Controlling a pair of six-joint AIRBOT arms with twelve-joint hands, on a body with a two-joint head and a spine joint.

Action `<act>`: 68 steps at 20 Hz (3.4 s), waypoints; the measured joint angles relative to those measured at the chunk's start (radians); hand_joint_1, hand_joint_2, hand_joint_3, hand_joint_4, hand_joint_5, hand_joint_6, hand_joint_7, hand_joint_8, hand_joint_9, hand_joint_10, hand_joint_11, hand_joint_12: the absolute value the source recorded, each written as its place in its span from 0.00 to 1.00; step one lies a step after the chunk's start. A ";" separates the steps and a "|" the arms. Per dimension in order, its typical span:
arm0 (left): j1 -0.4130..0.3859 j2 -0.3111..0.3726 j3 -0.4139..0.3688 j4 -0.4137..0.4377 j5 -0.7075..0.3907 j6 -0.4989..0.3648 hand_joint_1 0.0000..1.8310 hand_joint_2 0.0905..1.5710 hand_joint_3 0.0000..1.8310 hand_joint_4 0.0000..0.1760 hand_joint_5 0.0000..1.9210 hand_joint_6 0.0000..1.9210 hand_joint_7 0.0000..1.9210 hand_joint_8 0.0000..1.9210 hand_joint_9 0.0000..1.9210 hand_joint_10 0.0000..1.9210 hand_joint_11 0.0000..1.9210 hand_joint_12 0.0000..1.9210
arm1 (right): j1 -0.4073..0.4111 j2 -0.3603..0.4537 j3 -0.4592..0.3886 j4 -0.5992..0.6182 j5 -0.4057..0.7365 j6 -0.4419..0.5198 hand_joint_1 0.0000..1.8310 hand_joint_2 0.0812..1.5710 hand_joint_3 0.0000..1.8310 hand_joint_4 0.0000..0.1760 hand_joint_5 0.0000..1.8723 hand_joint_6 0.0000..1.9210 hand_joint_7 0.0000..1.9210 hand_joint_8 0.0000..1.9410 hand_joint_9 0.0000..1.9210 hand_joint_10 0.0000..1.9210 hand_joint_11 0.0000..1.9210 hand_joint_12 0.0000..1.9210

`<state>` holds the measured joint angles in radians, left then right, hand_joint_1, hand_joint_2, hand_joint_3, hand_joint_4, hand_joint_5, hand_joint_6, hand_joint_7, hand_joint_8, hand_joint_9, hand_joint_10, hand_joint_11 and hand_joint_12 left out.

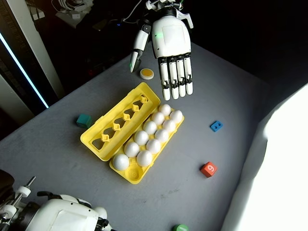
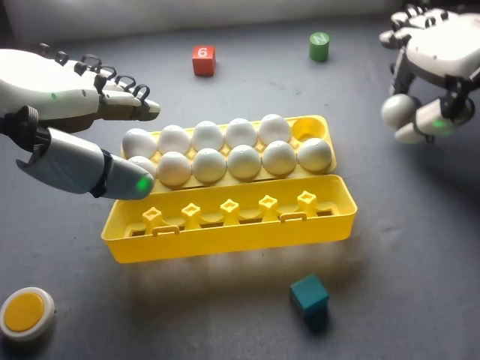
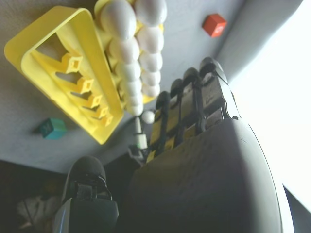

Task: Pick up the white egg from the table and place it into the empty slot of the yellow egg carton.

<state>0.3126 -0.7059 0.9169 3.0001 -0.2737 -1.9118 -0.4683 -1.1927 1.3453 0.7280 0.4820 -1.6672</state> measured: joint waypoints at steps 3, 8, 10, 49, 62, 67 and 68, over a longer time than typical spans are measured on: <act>0.000 0.000 0.000 0.000 0.000 0.000 0.00 0.71 0.00 0.00 0.04 0.00 0.04 0.00 0.02 0.00 0.00 0.01 | 0.030 0.002 -0.038 -0.004 -0.009 -0.006 0.64 0.61 0.00 0.00 0.70 0.22 0.11 0.00 0.00 0.00 0.00 0.00; 0.000 0.000 -0.004 0.000 -0.001 0.000 0.00 0.71 0.00 0.00 0.04 0.01 0.04 0.01 0.02 0.01 0.01 0.00 | 0.080 -0.021 -0.042 -0.001 -0.046 -0.011 0.65 0.60 0.00 0.00 0.71 0.20 0.12 0.00 0.00 0.00 0.00 0.00; 0.000 0.000 -0.004 0.000 0.000 0.000 0.00 0.71 0.00 0.00 0.04 0.00 0.03 0.00 0.02 0.00 0.00 0.00 | 0.090 -0.043 -0.030 -0.002 -0.048 -0.020 0.64 0.60 0.00 0.00 0.71 0.20 0.13 0.00 0.00 0.00 0.00 0.00; 0.001 0.000 -0.004 0.000 0.000 0.003 0.00 0.72 0.00 0.00 0.04 0.00 0.02 0.00 0.01 0.00 0.00 0.00 | 0.145 -0.180 0.020 0.000 -0.098 -0.083 0.41 0.57 0.00 0.50 0.49 0.00 0.10 0.00 0.01 0.00 0.00 0.00; -0.013 0.000 -0.003 0.000 -0.002 0.003 0.00 0.72 0.00 0.00 0.04 0.00 0.02 0.01 0.01 0.00 0.00 0.00 | 0.138 -0.100 -0.036 -0.003 -0.092 -0.084 0.37 0.55 0.00 0.68 0.46 0.00 0.10 0.00 0.02 0.00 0.00 0.00; -0.013 0.000 -0.003 0.000 -0.002 0.003 0.00 0.71 0.00 0.00 0.04 0.00 0.02 0.00 0.01 0.00 0.00 0.00 | 0.113 0.106 -0.225 0.002 -0.041 -0.076 0.37 0.53 0.00 0.67 0.47 0.00 0.11 0.00 0.03 0.01 0.00 0.00; -0.013 0.000 -0.003 0.000 -0.003 0.003 0.00 0.72 0.00 0.00 0.04 0.00 0.03 0.00 0.02 0.00 0.00 0.00 | 0.108 0.139 -0.252 0.004 -0.043 -0.076 0.37 0.53 0.00 0.59 0.46 0.00 0.09 0.00 0.02 0.00 0.00 0.00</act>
<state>0.2993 -0.7059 0.9142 3.0005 -0.2771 -1.9083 -0.3603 -1.0534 1.0931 0.7319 0.4389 -1.7432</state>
